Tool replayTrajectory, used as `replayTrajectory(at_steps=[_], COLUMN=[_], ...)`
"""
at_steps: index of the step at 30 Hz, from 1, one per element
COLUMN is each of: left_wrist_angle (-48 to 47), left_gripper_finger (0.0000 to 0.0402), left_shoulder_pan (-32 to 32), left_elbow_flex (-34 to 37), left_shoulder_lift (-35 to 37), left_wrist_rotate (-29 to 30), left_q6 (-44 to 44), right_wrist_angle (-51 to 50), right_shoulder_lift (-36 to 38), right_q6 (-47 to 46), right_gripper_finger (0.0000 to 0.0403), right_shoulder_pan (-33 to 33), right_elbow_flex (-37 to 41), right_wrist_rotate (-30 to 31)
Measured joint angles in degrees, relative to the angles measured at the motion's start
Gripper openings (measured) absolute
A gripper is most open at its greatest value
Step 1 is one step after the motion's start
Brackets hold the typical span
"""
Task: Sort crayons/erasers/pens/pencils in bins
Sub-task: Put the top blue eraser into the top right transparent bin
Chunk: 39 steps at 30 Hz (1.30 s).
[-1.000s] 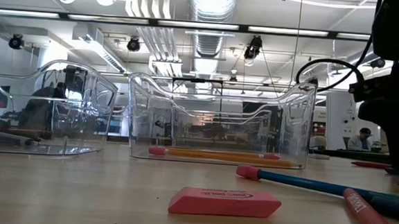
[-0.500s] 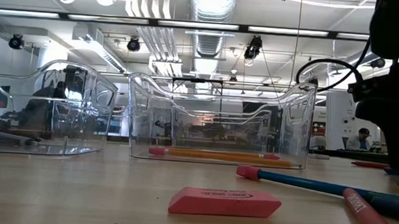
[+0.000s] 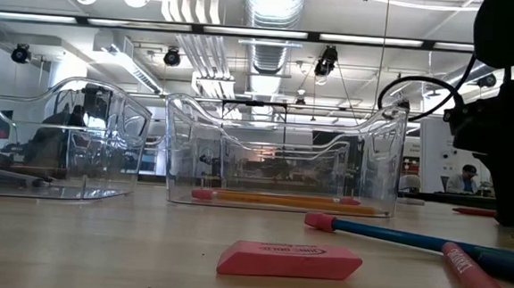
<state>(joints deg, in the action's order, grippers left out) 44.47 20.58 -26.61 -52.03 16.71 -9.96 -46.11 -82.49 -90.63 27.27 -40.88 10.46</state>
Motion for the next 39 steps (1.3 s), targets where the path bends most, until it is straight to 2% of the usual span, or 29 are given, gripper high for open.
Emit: replayTrajectory(at_steps=[9,16,31,39], left_wrist_angle=[0.0,0.0,0.0,0.0], left_gripper_finger=[0.0140,0.0140,0.0140,0.0140], left_shoulder_pan=[0.0,0.0,0.0,0.0], left_elbow_flex=[0.0,0.0,0.0,0.0], left_shoulder_lift=[0.0,0.0,0.0,0.0], left_wrist_rotate=[0.0,0.0,0.0,0.0], left_q6=[0.0,0.0,0.0,0.0], right_wrist_angle=[-2.0,-3.9,-3.7,1.1], right_shoulder_lift=[2.6,6.6,3.7,3.5], right_q6=[2.1,1.7,0.4,0.6], right_gripper_finger=[0.0219,0.0219,0.0219,0.0219], right_shoulder_pan=[0.0,0.0,0.0,0.0], right_elbow_flex=[-0.2,0.2,1.6,1.9], right_wrist_rotate=[-0.3,2.6,1.6,0.7])
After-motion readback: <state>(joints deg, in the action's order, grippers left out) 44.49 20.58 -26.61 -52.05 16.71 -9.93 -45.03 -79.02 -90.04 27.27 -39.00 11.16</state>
